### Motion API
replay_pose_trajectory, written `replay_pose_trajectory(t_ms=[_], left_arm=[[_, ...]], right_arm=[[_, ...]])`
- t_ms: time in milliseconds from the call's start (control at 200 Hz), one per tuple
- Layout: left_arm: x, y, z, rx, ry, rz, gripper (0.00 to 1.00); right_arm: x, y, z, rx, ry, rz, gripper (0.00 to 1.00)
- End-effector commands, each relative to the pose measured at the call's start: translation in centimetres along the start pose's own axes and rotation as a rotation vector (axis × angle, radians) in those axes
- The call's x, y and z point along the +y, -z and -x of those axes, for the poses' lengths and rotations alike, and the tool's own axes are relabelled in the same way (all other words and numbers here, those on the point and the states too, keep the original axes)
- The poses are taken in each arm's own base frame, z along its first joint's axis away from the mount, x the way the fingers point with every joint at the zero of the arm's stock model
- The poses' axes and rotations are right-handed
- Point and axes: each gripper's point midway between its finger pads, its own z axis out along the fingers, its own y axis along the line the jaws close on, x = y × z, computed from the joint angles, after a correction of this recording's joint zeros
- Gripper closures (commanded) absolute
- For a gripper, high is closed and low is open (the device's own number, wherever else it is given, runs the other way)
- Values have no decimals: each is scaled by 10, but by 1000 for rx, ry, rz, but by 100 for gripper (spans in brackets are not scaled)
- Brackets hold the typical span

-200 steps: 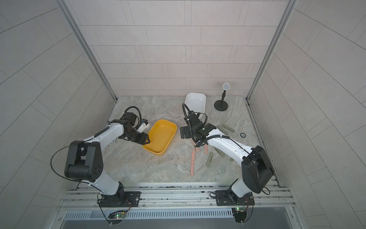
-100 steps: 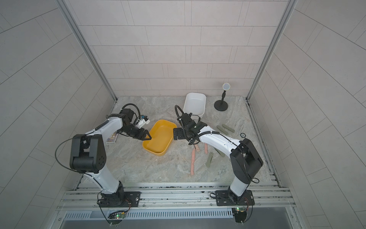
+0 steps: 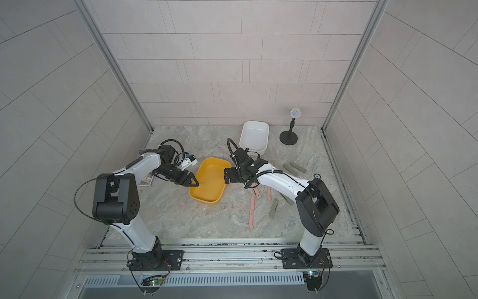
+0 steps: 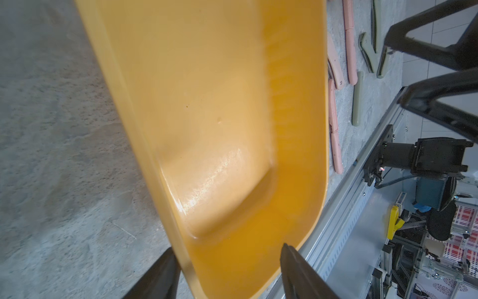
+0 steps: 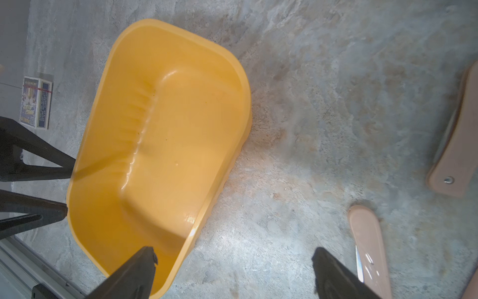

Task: Place the fruit knives into the storage box by color
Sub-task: Move the storage box to the center of the board.

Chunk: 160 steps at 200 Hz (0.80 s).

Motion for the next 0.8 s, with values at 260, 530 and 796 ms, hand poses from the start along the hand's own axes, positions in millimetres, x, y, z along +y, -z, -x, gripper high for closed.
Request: replay_pose_trajectory(t_ms=[260, 530, 796], left_arm=[[-25, -11, -17, 63, -20, -105, 32], [-37, -20, -13, 87, -57, -103, 32], [-52, -34, -8, 129, -111, -97, 32]], right_arm=[[-10, -4, 9, -4, -41, -6, 3], [-24, -2, 10, -3, -65, -22, 3], [-45, 4, 16, -7, -88, -52, 3]])
